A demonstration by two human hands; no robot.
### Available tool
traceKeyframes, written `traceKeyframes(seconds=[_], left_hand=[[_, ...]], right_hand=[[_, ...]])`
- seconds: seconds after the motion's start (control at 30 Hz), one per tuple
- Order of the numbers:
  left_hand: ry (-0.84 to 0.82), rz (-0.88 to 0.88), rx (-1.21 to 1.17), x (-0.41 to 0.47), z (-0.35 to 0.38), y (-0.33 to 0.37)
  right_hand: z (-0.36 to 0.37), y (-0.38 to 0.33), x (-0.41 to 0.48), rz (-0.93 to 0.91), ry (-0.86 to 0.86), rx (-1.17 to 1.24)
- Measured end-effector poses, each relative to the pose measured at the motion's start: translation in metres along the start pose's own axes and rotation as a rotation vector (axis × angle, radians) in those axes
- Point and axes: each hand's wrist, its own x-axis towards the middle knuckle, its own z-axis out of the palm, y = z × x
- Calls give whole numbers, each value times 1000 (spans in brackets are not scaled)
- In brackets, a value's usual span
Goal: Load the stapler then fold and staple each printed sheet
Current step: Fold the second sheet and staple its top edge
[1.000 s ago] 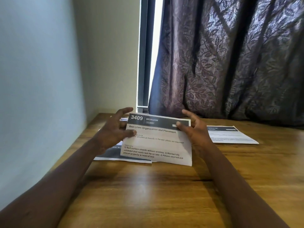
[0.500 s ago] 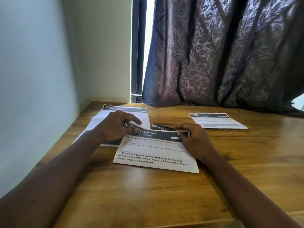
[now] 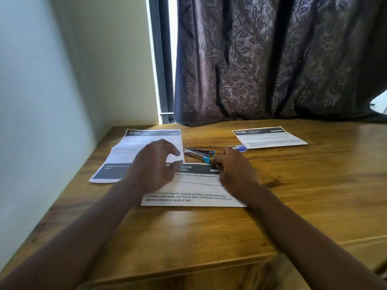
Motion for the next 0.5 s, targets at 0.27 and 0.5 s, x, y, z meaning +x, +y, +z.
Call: traceKeyframes(seconds=[0.27, 0.5], left_hand=[[-225, -82, -26, -12, 37, 69], [-460, -110, 74, -29, 30, 68]], right_hand=[[-4, -3, -5, 22, -10, -33], [-4, 1, -3, 63, 10, 13]])
